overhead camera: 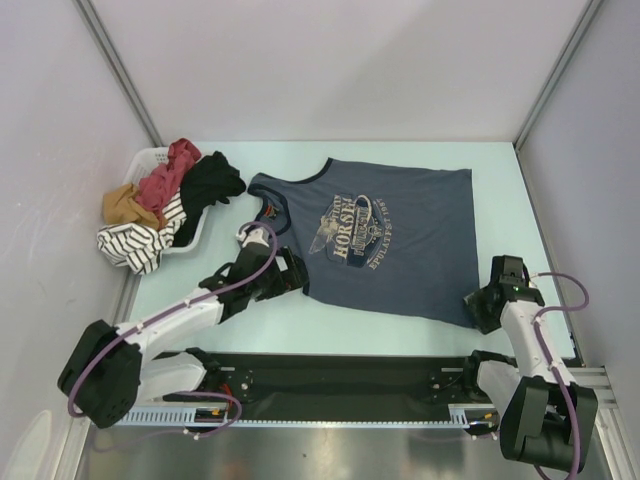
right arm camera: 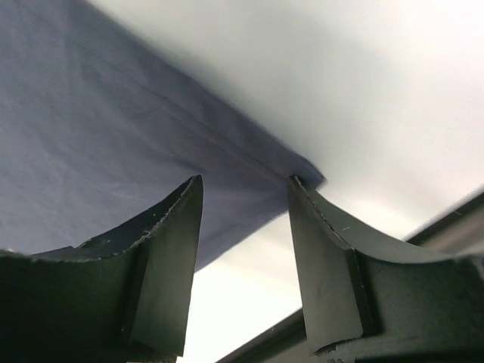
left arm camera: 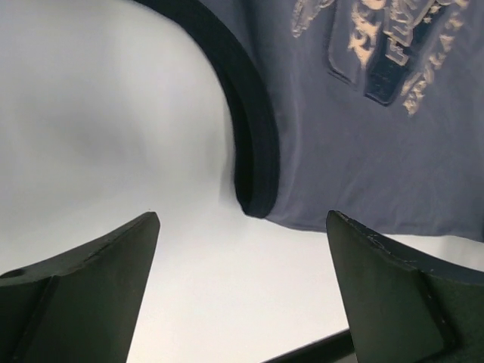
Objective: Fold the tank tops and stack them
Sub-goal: Flatten the tank top out
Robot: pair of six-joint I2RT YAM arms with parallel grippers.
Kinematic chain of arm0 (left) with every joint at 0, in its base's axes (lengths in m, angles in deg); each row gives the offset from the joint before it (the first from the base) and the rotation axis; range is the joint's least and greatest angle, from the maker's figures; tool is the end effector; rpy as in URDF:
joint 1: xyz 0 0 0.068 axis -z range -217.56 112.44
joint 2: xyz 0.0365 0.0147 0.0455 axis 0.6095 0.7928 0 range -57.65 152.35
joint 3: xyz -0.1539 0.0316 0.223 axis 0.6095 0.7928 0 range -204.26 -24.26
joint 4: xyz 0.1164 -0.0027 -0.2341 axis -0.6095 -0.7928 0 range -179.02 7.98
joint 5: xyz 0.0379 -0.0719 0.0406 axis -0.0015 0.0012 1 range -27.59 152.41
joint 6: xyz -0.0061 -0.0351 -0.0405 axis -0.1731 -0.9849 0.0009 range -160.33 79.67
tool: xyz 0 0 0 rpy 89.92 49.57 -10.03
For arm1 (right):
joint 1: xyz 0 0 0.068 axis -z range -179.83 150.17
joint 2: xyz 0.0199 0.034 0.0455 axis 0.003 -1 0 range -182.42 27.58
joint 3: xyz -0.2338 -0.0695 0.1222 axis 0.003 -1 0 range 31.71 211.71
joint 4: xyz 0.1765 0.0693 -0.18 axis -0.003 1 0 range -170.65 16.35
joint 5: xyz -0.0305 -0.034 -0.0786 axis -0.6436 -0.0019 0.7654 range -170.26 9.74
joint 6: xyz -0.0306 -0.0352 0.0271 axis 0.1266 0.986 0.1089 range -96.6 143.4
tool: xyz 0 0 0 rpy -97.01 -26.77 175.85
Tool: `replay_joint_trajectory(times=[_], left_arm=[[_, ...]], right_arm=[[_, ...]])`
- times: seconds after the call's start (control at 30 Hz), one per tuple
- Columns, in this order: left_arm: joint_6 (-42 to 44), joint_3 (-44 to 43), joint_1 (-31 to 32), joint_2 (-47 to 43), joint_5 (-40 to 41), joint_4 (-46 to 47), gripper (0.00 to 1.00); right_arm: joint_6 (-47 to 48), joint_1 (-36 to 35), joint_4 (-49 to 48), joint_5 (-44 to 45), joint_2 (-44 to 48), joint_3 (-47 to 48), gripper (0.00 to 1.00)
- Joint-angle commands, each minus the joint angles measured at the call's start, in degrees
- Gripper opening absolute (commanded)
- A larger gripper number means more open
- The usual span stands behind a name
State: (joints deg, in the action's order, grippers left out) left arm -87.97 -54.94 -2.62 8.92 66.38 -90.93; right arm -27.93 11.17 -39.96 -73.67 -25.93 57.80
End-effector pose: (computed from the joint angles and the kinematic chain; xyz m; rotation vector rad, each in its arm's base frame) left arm 0.1869 -0.1275 0.1836 -0.3046 2.4186 -0.6060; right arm 0.1453 -0.0324 0.1646 1.4462 2.3320 0.0349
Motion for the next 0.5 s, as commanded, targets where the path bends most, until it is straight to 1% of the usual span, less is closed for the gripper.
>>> replay_joint_trajectory(times=[0.0, 0.03, 0.13, 0.2, 0.33, 0.4, 0.43, 0.47], left_arm=[[-2.19, 1.67, 0.22, -4.07, -1.59, 7.94, 1.00], [-2.11, 1.76, 0.22, -3.99, -1.59, 8.03, 1.00], [-2.63, 1.85, 0.22, -3.20, -1.60, 7.85, 1.00], [-6.31, 2.11, 0.13, -3.37, 0.42, 6.19, 1.00], [-10.36, 4.22, -0.31, -4.25, 0.77, 7.76, 1.00], [-14.40, 2.91, -0.14, -3.12, 2.35, 2.51, 1.00], [-14.41, 2.29, 0.04, -2.41, 2.19, 2.49, 1.00], [-14.76, 1.59, 0.22, -1.45, 2.36, 0.40, 1.00]], right_arm=[[-1.58, 0.25, 6.59, 6.50, 1.83, 3.88, 0.54], [-2.10, 0.25, 9.03, 8.16, 2.27, 5.19, 0.54], [-2.72, 0.25, 10.72, 7.21, 4.03, 5.29, 0.54], [-3.25, 0.25, 11.43, 7.47, 4.47, 5.20, 0.54], [-4.65, 0.16, 11.00, 8.44, 4.83, 4.06, 0.54], [-4.74, 0.16, 7.85, 7.48, 3.87, 2.22, 0.53], [-5.00, 0.16, 7.83, 7.04, 3.34, 2.21, 0.53], [-5.27, 0.16, 6.26, 6.51, 2.64, 1.52, 0.52]])
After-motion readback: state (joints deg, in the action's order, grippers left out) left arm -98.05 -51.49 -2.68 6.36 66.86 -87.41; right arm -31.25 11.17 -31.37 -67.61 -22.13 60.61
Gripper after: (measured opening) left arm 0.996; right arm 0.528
